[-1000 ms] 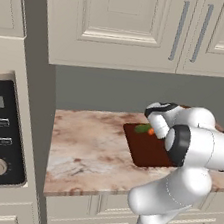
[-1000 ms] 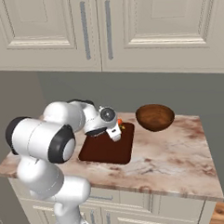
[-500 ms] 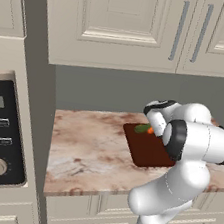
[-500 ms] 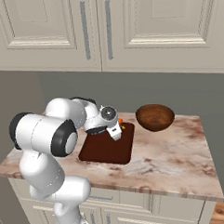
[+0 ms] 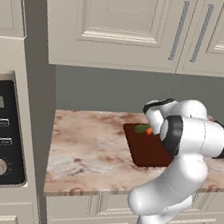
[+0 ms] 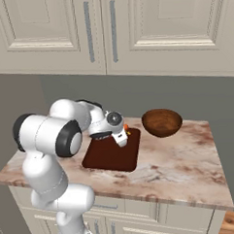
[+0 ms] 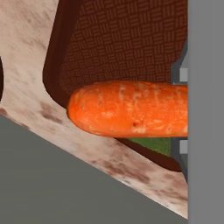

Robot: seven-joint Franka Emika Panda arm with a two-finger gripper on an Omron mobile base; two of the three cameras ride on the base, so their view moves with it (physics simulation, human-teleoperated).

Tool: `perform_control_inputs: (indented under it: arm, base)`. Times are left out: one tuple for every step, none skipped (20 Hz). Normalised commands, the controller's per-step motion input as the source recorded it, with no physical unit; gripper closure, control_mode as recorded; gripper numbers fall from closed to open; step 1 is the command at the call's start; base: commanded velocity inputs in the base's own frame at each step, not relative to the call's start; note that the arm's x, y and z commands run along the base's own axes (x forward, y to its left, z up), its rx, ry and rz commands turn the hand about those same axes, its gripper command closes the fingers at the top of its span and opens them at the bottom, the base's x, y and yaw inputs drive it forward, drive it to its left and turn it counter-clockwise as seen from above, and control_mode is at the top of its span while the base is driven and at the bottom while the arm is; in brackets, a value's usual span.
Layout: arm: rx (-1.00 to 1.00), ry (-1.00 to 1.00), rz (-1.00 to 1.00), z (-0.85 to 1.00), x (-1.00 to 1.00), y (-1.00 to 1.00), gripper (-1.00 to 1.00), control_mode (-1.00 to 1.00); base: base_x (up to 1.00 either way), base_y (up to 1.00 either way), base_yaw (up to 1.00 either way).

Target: Place the two vegetables and bowl onto the tray for setting up a vegetable dip station.

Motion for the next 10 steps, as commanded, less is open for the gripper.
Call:
perform_control_inputs:
  arm:
    - [0.00,0.00,0.00,-0.13,0.06,0.00,1.00,-1.00]
    - [0.00,0.00,0.00,-0.12,0.06,0.00,1.00,-1.00]
    - [0.00,0.00,0.00,-0.14,0.06,0.00,1.00,-1.00]
    - [0.00,0.00,0.00,-0.14,0.06,0.00,1.00,-1.00]
    - [0.00,0.00,0.00,-0.15,0.07,0.00,1.00,-1.00]
    - [0.00,0.00,0.00,-0.14,0.07,0.00,1.00,-1.00]
    - [0.00,0.00,0.00,-0.12,0.09,0.01,1.00,-1.00]
    - [0.00,0.00,0.00,-0.11,0.09,0.00,1.00,-1.00]
    - [0.00,0.00,0.00,-0.08,0.10,0.00,1.00,-1.00]
    - [0.00,0.00,0.00,-0.07,0.10,0.00,1.00,-1.00]
  base:
    - [0.00,0.00,0.00]
    - [0.00,0.00,0.00]
    - [0.00,0.00,0.00]
    - [0.00,0.00,0.00]
    - [0.00,0.00,0.00]
    - [0.00,0.00,0.00]
    - [0.00,0.00,0.00]
    - [0.00,0.00,0.00]
    - [0.00,0.00,0.00]
    - [0.00,0.00,0.00]
